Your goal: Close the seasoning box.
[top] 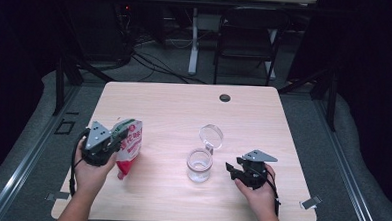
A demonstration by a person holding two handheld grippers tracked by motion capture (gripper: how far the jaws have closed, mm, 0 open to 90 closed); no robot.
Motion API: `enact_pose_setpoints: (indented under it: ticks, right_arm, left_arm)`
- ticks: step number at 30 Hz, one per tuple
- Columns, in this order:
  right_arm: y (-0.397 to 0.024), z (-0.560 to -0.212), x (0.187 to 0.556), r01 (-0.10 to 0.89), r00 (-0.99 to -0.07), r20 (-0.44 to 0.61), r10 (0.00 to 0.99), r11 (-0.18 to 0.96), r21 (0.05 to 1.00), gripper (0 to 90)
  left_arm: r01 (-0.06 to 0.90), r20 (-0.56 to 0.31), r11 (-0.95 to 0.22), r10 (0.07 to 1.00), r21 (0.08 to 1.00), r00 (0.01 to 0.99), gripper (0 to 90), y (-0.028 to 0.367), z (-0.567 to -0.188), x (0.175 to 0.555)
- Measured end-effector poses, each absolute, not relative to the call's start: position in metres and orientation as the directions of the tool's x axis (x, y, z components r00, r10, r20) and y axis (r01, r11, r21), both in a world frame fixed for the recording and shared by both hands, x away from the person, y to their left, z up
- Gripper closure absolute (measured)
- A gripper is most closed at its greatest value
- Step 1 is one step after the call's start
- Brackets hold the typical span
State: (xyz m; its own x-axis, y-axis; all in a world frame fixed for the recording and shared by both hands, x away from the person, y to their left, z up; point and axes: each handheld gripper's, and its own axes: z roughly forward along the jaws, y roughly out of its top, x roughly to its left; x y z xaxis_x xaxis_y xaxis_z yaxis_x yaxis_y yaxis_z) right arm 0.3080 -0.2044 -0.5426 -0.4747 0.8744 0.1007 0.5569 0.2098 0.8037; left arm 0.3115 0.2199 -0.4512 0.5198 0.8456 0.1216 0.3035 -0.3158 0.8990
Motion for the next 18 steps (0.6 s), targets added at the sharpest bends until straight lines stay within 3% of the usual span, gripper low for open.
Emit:
enact_pose_setpoints:
  ticks: [18]
  right_arm:
    - [-0.234, -0.541, 0.281, 0.557, -0.399, 0.092, 0.912, 0.161, 0.814, 50.1]
  left_arm:
    - [0.246, 0.076, -0.361, 0.684, 0.899, 0.726, 90.0, 0.157, -0.454, 0.319]
